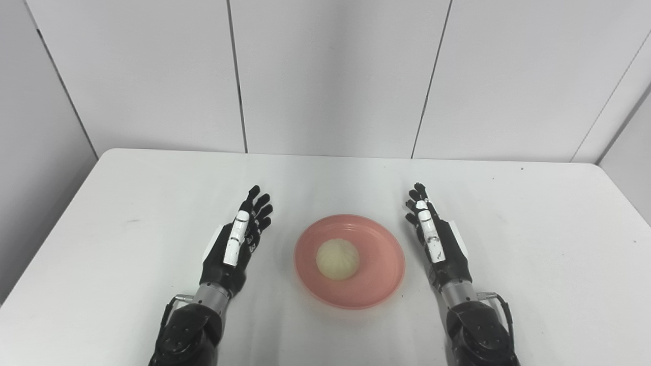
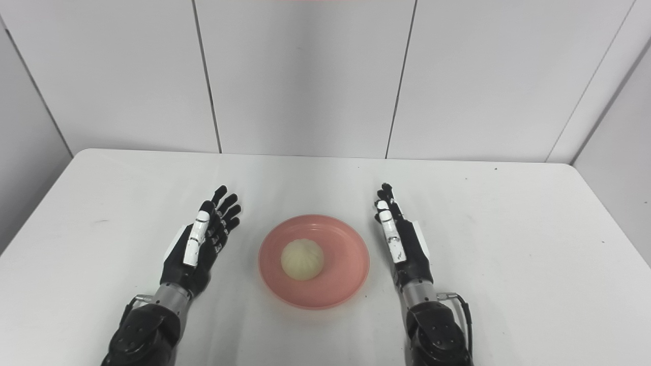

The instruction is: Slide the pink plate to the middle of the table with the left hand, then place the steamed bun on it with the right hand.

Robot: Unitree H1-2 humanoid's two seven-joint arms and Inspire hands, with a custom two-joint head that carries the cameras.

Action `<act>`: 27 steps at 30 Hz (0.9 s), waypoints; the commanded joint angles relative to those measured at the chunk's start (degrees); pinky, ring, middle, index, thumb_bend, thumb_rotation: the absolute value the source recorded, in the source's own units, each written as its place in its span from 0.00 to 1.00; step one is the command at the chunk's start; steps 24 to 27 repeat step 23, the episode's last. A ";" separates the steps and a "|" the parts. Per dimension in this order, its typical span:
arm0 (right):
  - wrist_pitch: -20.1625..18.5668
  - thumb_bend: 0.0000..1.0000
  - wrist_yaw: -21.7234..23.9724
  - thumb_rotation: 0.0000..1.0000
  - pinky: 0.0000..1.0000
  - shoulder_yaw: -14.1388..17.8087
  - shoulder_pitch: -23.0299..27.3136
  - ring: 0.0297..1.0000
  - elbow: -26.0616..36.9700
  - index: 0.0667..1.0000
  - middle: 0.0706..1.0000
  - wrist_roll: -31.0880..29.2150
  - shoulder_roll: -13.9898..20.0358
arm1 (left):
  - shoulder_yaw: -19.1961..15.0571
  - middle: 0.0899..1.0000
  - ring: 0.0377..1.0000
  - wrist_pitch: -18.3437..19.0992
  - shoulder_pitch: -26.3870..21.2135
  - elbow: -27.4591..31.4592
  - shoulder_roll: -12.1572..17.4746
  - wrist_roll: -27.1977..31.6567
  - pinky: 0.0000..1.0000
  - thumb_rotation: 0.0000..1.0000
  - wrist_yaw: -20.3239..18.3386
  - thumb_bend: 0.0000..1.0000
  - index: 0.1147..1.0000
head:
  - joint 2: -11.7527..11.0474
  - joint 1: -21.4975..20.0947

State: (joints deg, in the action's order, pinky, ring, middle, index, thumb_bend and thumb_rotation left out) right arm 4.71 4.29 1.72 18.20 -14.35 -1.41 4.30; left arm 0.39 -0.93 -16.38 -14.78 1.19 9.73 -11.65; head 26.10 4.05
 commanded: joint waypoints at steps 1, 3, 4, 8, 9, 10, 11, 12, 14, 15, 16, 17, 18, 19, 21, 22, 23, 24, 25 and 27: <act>1.59 0.20 -0.26 1.00 0.95 -0.13 0.05 0.95 -1.94 0.98 0.96 -0.05 -0.19 | 0.05 0.98 0.97 3.16 1.79 -3.29 0.43 -0.16 0.99 1.00 0.15 0.55 1.00 | -0.24 -0.14; 1.86 0.19 -0.48 1.00 0.95 -0.04 0.39 0.95 -2.70 0.98 0.96 0.03 -0.17 | -0.02 0.98 0.97 3.06 1.62 -3.49 0.44 -0.06 0.99 1.00 0.14 0.54 1.00 | 0.07 0.25; 2.53 0.19 -0.77 1.00 0.96 0.12 0.64 0.96 -3.59 0.98 0.97 0.09 -0.15 | -0.03 0.98 0.97 3.22 1.54 -3.48 0.46 0.00 0.99 1.00 0.07 0.54 1.00 | -0.01 0.54; 3.15 0.20 -1.70 1.00 0.93 0.38 0.79 0.94 -4.09 0.95 0.94 0.49 -0.10 | 0.13 0.99 0.98 4.58 1.60 -2.43 0.50 0.07 1.00 1.00 -0.01 0.54 1.00 | 0.47 1.52; 3.27 0.19 -1.66 1.00 0.93 0.19 0.69 0.93 -3.97 0.95 0.94 0.66 0.00 | 0.16 0.99 0.97 4.66 1.67 -2.34 0.52 0.04 1.00 1.00 -0.01 0.54 1.00 | 0.38 1.80; 3.40 0.19 -1.63 1.00 0.93 0.04 0.62 0.93 -3.92 0.95 0.94 0.77 0.09 | 0.17 0.99 0.97 4.68 1.71 -2.32 0.54 0.03 1.00 1.00 -0.02 0.54 1.00 | 0.38 1.80; 3.55 0.18 -1.65 1.00 0.93 -0.10 0.44 0.93 -3.79 0.95 0.94 0.90 0.04 | 0.16 0.99 0.97 4.62 1.74 -2.46 0.58 0.05 0.99 1.00 -0.07 0.54 1.00 | 0.30 1.94; 3.64 0.18 -1.68 1.00 0.93 -0.19 0.32 0.93 -3.70 0.95 0.94 0.98 0.00 | 0.16 0.99 0.98 4.59 1.76 -2.55 0.61 0.07 1.00 1.00 -0.10 0.55 1.00 | 0.30 1.94; 3.37 0.18 -1.82 1.00 0.93 -0.21 0.15 0.93 -3.37 0.95 0.94 0.90 -0.26 | 0.14 0.99 0.98 4.73 1.82 -2.53 0.71 0.18 1.00 1.00 -0.24 0.55 1.00 | 0.21 1.82; 3.14 0.19 -1.87 1.00 0.93 -0.21 0.07 0.93 -3.23 0.95 0.94 0.83 -0.40 | 0.09 0.99 0.98 4.70 1.85 -2.57 0.77 0.25 1.00 1.00 -0.30 0.55 1.00 | 0.13 1.62; 3.24 0.19 -1.94 1.00 0.93 -0.26 0.05 0.93 -3.33 0.95 0.94 0.90 -0.48 | 0.03 0.99 0.98 4.64 1.87 -2.63 0.86 0.30 1.00 1.00 -0.35 0.55 1.00 | 0.06 1.33; 3.36 0.19 -1.99 1.00 0.93 -0.29 0.05 0.93 -3.45 0.95 0.94 0.97 -0.51 | -0.02 0.98 0.98 4.58 1.89 -2.68 0.91 0.32 1.00 1.00 -0.39 0.55 1.00 | 0.06 1.33; 3.22 0.18 -2.15 1.00 0.93 -0.39 0.02 0.93 -3.50 0.95 0.94 1.23 -0.54 | -0.04 0.98 0.98 4.64 1.93 -2.59 0.98 0.30 1.00 1.00 -0.40 0.55 1.00 | 0.05 1.11; 3.12 0.18 -2.27 1.00 0.93 -0.46 0.00 0.93 -3.53 0.95 0.94 1.42 -0.54 | -0.05 0.98 0.97 4.71 1.97 -2.51 1.01 0.26 1.00 1.00 -0.40 0.55 1.00 | 0.05 1.11; 2.44 0.19 -2.68 1.00 0.92 -0.64 -0.12 0.92 -3.25 0.94 0.93 1.92 -0.58 | -0.06 0.98 0.97 4.89 2.10 -2.22 1.06 0.22 0.99 1.00 -0.40 0.55 1.00 | -0.11 0.73; 2.44 0.20 -2.62 1.00 0.92 -0.74 -0.25 0.92 -3.05 0.94 0.93 2.03 -0.53 | -0.06 0.98 0.97 4.97 2.20 -2.01 1.02 0.18 0.99 1.00 -0.35 0.55 1.00 | -0.24 0.65; 2.47 0.19 -2.56 1.00 0.92 -0.82 -0.34 0.92 -2.92 0.95 0.93 2.11 -0.48 | -0.06 0.98 0.97 5.03 2.27 -1.87 1.00 0.16 0.99 1.00 -0.32 0.54 1.00 | -0.24 0.65; 2.47 0.19 -2.56 1.00 0.92 -0.82 -0.34 0.92 -2.92 0.95 0.93 2.11 -0.48 | -0.06 0.98 0.97 5.03 2.27 -1.87 1.00 0.16 0.99 1.00 -0.32 0.54 1.00 | -0.24 0.65; 2.47 0.19 -2.56 1.00 0.92 -0.82 -0.34 0.92 -2.92 0.95 0.93 2.11 -0.48 | -0.06 0.98 0.97 5.03 2.27 -1.87 1.00 0.16 0.99 1.00 -0.32 0.54 1.00 | -0.24 0.65; 2.47 0.19 -2.56 1.00 0.92 -0.82 -0.34 0.92 -2.92 0.95 0.93 2.11 -0.48 | -0.06 0.98 0.97 5.03 2.27 -1.87 1.00 0.16 0.99 1.00 -0.32 0.54 1.00 | -0.24 0.65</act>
